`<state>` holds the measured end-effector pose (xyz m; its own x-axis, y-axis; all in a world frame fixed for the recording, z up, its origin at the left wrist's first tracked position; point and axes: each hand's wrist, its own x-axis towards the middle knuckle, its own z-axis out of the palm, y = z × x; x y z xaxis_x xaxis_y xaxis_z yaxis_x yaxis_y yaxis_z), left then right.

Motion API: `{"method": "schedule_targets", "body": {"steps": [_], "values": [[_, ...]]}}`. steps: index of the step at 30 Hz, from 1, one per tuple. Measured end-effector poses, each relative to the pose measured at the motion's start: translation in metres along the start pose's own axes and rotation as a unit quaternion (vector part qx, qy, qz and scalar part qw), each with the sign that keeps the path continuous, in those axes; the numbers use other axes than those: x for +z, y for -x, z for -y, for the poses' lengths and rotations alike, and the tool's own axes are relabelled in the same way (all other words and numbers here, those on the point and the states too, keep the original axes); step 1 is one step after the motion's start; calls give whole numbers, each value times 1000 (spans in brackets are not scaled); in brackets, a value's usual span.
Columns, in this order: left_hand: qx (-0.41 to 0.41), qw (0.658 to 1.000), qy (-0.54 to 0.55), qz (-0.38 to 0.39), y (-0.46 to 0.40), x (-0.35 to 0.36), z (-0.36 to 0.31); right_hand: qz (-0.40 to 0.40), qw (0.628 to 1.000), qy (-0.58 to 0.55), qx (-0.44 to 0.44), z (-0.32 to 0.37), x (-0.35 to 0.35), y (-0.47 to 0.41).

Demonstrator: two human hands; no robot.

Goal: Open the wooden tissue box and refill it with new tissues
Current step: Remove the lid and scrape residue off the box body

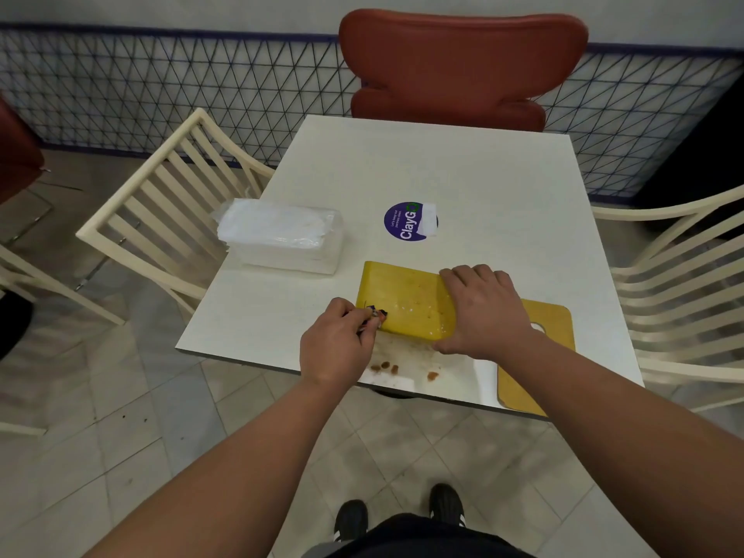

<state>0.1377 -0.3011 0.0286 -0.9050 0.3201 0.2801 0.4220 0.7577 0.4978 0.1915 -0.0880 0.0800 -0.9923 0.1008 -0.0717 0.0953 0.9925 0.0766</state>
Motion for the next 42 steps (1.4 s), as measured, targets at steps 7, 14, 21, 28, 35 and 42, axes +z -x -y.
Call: {"method": "schedule_targets", "body": {"steps": [7,14,21,28,35,42], "values": [[42,999,-14,27,-17,-3,0,28,1000,-8,10,2,-4,-10],[20,999,-10,29,-34,-8,0,53,998,7,19,6,-13,-11],[107,992,-46,52,-43,-8,-5,53,998,-3,19,7,-14,-9],[130,984,-78,90,-80,-8,-27,52,998,-10,20,6,-12,-7],[185,971,-99,115,-77,-9,-32,48,999,-16,19,5,-10,-6],[140,979,-101,111,-90,-5,-42,45,999,-20,17,4,-9,-4]]}}
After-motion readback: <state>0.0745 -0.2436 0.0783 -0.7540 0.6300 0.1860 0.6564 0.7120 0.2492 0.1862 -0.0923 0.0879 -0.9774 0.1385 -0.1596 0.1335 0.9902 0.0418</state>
